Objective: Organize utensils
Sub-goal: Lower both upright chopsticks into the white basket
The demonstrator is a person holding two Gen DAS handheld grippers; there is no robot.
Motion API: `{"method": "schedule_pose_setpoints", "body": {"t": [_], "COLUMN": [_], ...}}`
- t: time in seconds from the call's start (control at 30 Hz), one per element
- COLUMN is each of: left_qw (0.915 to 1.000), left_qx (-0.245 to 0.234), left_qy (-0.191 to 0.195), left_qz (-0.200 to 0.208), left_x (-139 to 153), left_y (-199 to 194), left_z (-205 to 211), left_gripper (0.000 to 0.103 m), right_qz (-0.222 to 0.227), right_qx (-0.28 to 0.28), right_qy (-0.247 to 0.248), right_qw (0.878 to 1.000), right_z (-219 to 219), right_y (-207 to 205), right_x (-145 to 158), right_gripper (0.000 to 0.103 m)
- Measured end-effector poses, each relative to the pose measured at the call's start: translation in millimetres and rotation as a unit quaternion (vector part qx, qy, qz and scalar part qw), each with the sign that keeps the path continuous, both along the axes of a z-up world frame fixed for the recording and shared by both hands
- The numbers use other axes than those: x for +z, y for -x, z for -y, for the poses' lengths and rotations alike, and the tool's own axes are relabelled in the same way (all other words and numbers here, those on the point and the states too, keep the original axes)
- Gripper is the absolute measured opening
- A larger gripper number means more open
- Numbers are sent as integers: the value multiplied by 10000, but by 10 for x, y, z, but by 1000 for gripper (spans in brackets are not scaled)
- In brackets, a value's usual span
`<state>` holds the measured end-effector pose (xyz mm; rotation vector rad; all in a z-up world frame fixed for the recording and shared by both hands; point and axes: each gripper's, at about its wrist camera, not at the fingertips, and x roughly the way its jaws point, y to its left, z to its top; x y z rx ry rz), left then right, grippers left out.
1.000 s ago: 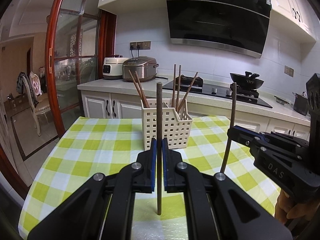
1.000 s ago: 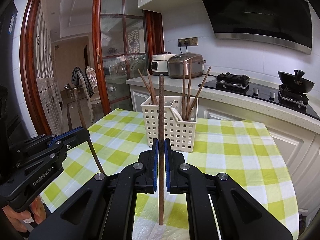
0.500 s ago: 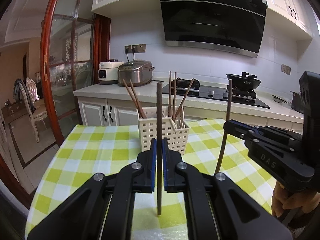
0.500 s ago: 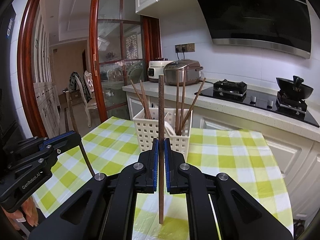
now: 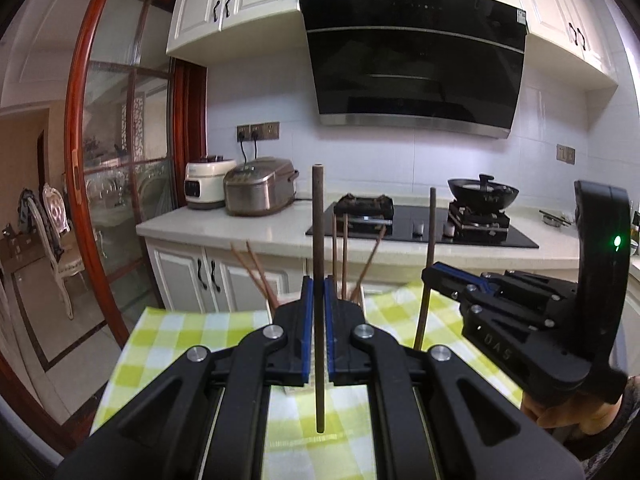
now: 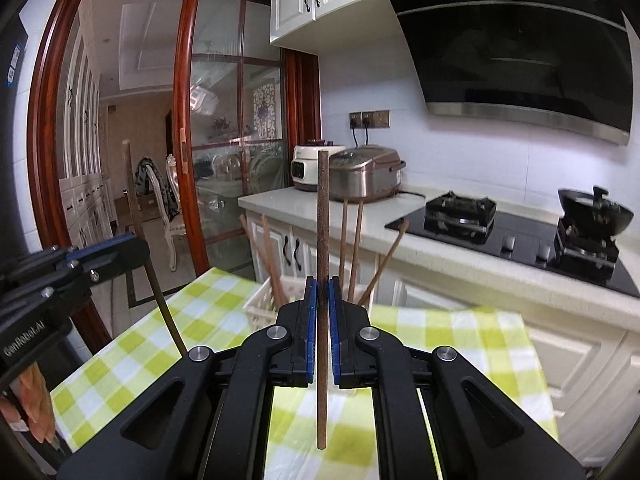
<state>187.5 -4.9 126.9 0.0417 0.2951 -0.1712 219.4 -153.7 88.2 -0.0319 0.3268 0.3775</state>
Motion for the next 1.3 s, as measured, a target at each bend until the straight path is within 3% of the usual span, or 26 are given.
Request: {"method": "schedule_pose_setpoints", "body": {"t": [0.27, 0.47, 0.77, 1.13, 1.3], "left_qw": [9996, 9995, 9992, 9952, 9941], "left_qx": [51, 133, 271, 175, 270], "left_qy": [-32, 34, 279, 571, 547], "left_qz": [287, 275, -49, -781, -897], "left_x": [481, 585, 297, -293, -474], "left_y": [-479, -867, -1392, -1757, -1756], "left_z": [49, 51, -25, -188, -255], "left_gripper": [5, 5, 5, 5, 6], "right_qz": [202, 310, 232, -534, -732], "right_qx": [-29, 7, 154, 291, 244], "right_qy": [85, 102, 30, 159, 225], "right_qw": [9998, 9995, 9996, 9980, 9968], "right_z": [-43, -122, -256, -332, -336], "right_y": [-459, -772, -1171, -1580, -1592], "right_x": [338, 432, 273, -220, -399], "right_gripper": [6, 6, 6, 6, 7]}}
